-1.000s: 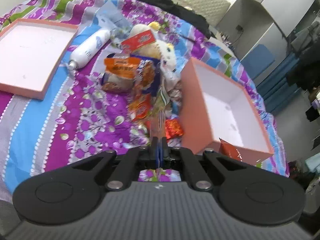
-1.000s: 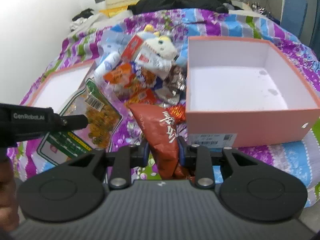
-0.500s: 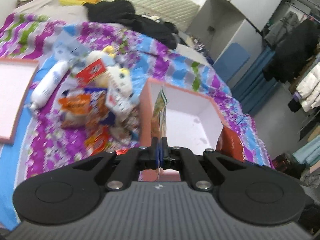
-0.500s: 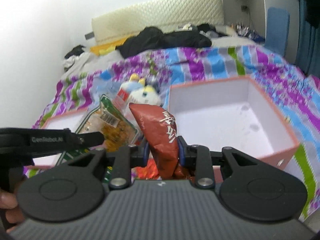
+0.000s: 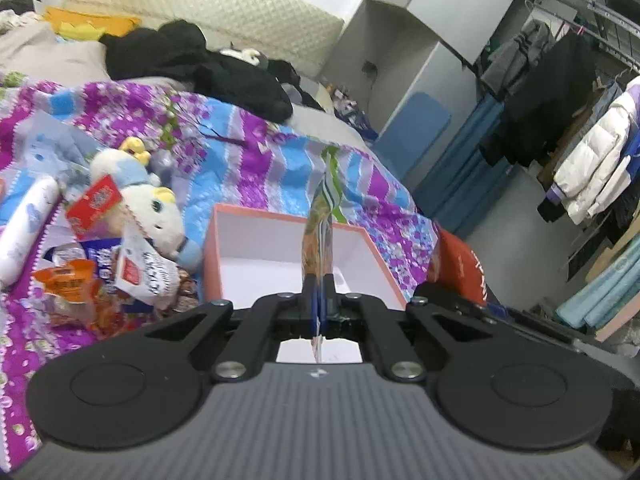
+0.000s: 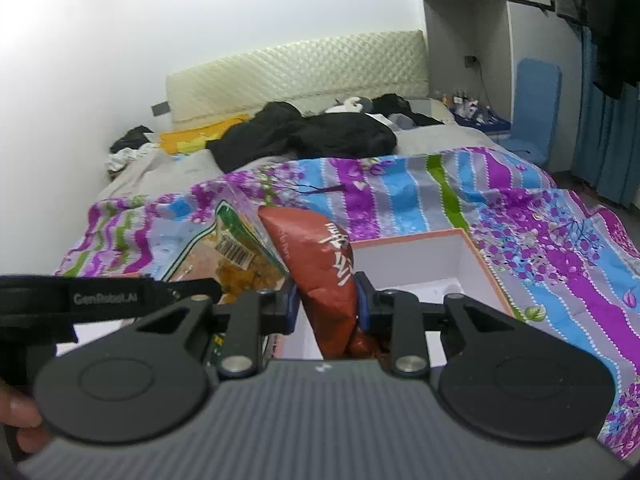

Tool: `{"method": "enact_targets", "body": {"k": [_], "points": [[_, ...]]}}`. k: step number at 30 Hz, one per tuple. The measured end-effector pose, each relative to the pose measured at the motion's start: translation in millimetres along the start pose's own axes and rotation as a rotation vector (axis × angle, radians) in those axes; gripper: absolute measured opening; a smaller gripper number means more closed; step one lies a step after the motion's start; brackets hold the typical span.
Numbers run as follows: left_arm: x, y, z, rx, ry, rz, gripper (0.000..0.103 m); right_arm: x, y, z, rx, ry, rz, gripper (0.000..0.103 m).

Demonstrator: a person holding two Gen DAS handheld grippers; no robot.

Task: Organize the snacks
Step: 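Carry the held snacks over the pink box with both grippers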

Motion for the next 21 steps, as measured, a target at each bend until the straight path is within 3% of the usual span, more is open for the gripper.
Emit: {"method": "enact_targets", "body": {"k": [11, 21], "points": [[107.1, 14.2, 3.5, 0.012, 0.008, 0.177, 0.002, 64.1, 23.0, -64.3, 0.070, 0.085, 0.137, 0.032], [197.9, 30.1, 5.2, 0.050, -0.008, 0.338, 0.002, 131.6, 63.0, -107.3, 0.129, 0.102, 0.291, 0.032]]}}
Point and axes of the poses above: each gripper's, at about its wrist camera, not at the fingertips, and x roughly the way its jaws point, z to its left, y to its underside, the point moved 4 cm from there along x, roughly the way its jaws point, and after that the axes turned 2 degrees about -z, right-handed, at the moved point
